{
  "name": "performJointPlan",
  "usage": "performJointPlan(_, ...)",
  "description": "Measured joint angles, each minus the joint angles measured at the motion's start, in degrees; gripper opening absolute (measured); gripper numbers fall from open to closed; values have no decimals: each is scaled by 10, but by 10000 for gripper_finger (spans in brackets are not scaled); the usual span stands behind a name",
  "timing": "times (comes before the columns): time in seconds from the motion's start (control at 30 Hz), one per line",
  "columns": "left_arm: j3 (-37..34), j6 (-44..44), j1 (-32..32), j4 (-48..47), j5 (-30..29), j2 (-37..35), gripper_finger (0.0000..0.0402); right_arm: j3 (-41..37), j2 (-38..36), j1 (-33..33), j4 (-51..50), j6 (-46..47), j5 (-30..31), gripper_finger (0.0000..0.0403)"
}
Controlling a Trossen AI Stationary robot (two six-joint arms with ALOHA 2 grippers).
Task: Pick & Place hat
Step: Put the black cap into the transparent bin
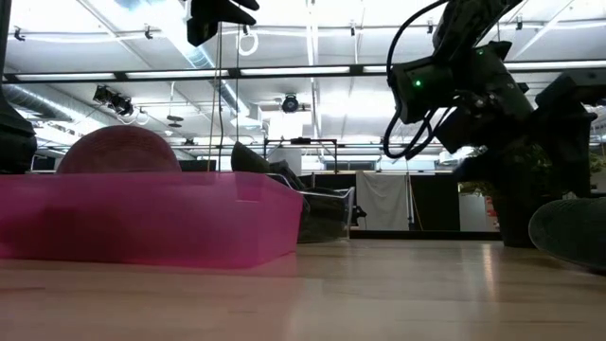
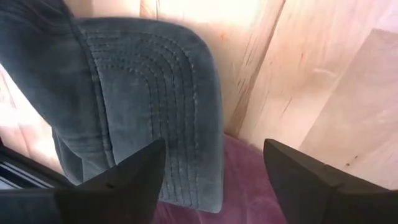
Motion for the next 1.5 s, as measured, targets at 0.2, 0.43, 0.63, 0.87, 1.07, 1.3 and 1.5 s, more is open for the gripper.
performJointPlan(0.2,0,3,0,-1,-4,0,103,0,0,0,-10,-4,0,213)
performJointPlan(0.43,0,5,0,-1,-13,0,103,-32,0,0,-14,9,-17,84)
performJointPlan(0.63,0,13,1,-1,-16,0,103,-37,-5,0,-36,41,-14,11)
performJointPlan(0.87,0,16,1,-1,-30,0,103,-1,-51,0,-66,61,-23,2)
performJointPlan(1.07,0,15,1,-1,-28,0,103,0,-80,0,-61,62,-44,42)
performJointPlan(1.3,0,11,1,-1,-28,0,103,0,-76,0,-26,55,-60,182)
performJointPlan(1.5,0,3,0,-1,-28,0,103,-5,-72,0,-13,40,-64,298)
